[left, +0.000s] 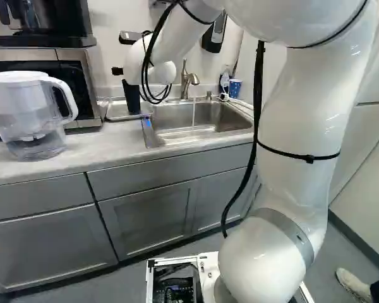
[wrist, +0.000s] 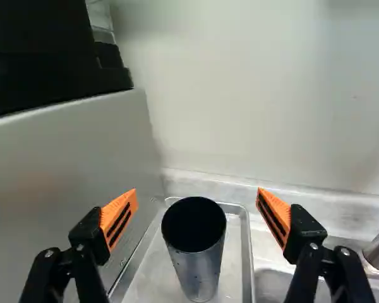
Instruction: Rinse the cup and place it in the tray
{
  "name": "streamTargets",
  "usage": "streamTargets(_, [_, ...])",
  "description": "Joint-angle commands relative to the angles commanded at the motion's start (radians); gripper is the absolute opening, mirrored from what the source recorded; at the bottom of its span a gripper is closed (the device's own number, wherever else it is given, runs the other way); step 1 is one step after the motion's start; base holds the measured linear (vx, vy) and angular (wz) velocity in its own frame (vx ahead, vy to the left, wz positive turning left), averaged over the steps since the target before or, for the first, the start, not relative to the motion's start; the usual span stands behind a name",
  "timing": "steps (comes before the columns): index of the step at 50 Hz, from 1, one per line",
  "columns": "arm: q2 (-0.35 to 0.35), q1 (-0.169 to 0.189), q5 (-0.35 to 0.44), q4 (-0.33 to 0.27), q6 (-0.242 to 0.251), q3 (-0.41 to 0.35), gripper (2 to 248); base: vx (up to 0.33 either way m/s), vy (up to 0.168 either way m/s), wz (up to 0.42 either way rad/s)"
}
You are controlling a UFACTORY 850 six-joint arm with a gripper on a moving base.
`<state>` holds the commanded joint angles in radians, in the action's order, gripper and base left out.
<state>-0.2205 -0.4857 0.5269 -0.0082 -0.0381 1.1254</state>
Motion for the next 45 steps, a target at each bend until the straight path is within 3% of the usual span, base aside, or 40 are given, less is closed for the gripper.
streamTargets(45, [0.096, 0.061, -0.084, 0.0, 0.0, -0.01, 247, 0.0, 0.0, 0.0])
